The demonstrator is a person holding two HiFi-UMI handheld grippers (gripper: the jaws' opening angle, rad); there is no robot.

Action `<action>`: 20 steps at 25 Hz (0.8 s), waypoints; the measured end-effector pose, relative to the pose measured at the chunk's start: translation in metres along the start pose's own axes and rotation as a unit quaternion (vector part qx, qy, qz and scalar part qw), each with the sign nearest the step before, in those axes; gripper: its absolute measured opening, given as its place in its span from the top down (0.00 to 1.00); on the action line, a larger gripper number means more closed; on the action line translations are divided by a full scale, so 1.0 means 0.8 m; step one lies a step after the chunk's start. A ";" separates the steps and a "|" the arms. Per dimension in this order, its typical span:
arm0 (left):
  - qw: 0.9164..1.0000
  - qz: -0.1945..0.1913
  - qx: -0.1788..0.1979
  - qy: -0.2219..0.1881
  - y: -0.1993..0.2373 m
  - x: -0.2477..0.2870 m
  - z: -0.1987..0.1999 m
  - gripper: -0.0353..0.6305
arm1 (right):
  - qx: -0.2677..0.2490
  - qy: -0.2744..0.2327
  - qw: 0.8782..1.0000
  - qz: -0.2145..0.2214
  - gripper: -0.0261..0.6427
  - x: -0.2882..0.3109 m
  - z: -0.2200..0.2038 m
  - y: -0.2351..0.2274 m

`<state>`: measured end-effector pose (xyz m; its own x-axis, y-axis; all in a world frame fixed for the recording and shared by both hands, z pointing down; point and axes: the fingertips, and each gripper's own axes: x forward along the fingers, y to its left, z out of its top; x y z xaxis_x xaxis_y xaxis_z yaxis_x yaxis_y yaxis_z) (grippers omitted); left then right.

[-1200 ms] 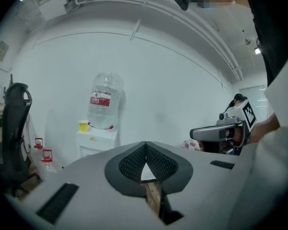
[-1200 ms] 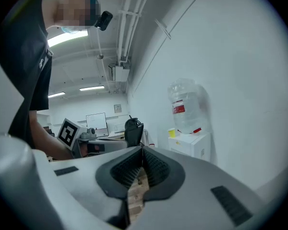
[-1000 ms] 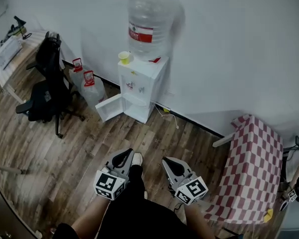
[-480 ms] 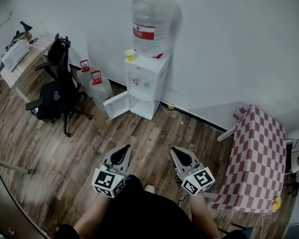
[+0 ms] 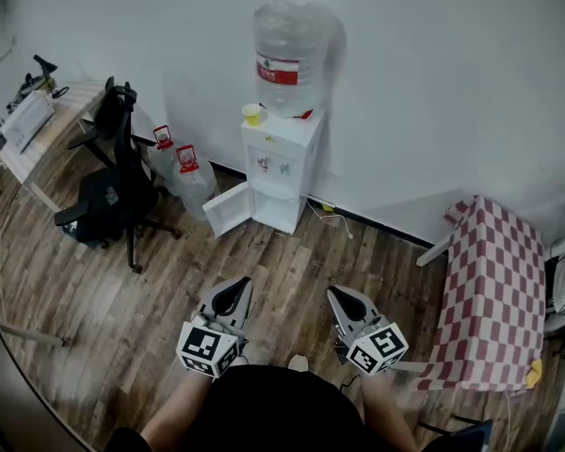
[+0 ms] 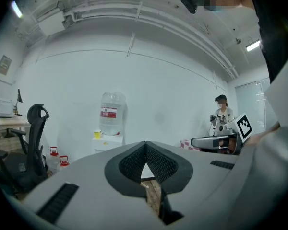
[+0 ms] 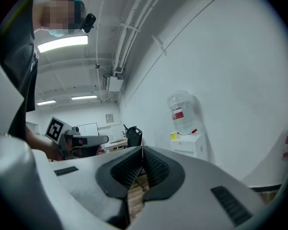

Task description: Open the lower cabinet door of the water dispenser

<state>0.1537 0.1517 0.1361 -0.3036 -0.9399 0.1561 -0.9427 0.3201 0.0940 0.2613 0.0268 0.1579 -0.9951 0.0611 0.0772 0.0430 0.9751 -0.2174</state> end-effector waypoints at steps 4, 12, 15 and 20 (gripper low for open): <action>1.000 -0.004 0.000 0.001 0.028 -0.017 0.005 0.93 | -0.009 -0.006 1.000 -0.022 0.93 0.018 0.003 0.016; 0.999 -0.004 -0.017 0.029 0.075 -0.041 -0.016 0.93 | -0.002 0.002 0.999 -0.043 0.93 0.039 -0.005 0.043; 1.000 -0.001 -0.017 0.021 0.089 -0.040 -0.012 0.93 | 0.005 0.006 0.999 -0.050 0.93 0.043 -0.008 0.045; 0.999 -0.012 -0.025 0.030 0.100 -0.034 -0.018 0.93 | 0.001 0.014 0.998 -0.064 0.93 0.050 -0.010 0.042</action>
<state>0.0887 0.2048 0.1535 -0.2715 -0.9388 0.2120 -0.9409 0.3052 0.1467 0.2234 0.0638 0.1617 -0.9896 -0.0576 0.1316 -0.0841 0.9751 -0.2054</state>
